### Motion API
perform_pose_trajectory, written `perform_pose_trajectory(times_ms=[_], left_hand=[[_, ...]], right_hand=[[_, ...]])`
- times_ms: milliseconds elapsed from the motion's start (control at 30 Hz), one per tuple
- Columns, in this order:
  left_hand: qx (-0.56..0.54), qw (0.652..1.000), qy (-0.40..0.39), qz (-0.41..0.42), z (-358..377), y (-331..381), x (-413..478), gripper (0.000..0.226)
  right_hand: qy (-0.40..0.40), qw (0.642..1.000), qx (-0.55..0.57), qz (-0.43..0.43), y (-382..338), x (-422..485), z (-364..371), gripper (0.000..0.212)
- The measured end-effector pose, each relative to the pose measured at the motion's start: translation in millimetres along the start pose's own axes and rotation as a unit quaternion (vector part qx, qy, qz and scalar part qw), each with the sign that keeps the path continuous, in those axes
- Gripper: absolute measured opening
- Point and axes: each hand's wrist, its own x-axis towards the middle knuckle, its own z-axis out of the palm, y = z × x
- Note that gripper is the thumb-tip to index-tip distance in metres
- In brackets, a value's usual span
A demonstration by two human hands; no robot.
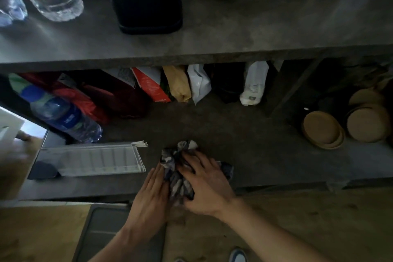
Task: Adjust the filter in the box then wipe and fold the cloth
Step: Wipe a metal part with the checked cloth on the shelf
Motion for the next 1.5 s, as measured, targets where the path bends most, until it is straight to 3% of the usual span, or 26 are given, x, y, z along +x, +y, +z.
perform_pose_trajectory(times_ms=[100,200,333,500,600,700,800,933,1133,1367,1433,1500], left_hand=[[-0.044,0.999,0.008,-0.001,-1,-12,1,0.044],[-0.078,0.997,0.025,-0.015,-11,-15,7,0.033],[-0.107,0.991,0.043,-0.062,-31,12,32,0.038],[-0.229,0.97,0.067,-0.053,-40,105,106,0.054],[-0.219,0.975,-0.01,-0.042,-17,156,145,0.049],[-0.169,0.984,-0.047,0.025,22,149,155,0.054],[-0.159,0.986,-0.028,0.045,25,107,138,0.055],[-0.108,0.994,0.015,-0.008,10,47,83,0.055],[-0.012,0.995,0.027,-0.1,-5,13,-3,0.052],[-0.089,0.975,0.034,-0.202,-27,35,-63,0.053],[-0.128,0.965,0.021,-0.228,-44,43,-65,0.047],[-0.208,0.928,0.01,-0.309,-73,51,-50,0.032]], right_hand=[[-0.017,1.0,0.017,-0.017,3,5,1,0.075],[-0.052,0.992,0.111,-0.014,8,9,-10,0.066],[0.022,0.979,0.198,0.034,17,3,-42,0.062],[0.152,0.967,0.154,0.132,85,-45,-62,0.059],[0.163,0.95,0.143,0.226,129,-72,-55,0.058],[0.186,0.942,0.117,0.253,134,-73,-38,0.054],[0.195,0.952,0.109,0.211,111,-50,-26,0.049],[0.166,0.969,0.132,0.124,56,-10,-14,0.046],[0.043,0.983,0.18,0.018,-3,20,0,0.044],[-0.069,0.964,0.254,-0.04,-39,2,-13,0.042],[-0.115,0.948,0.297,-0.013,-44,-5,-31,0.038],[-0.132,0.931,0.336,0.044,-38,-12,-55,0.038]])
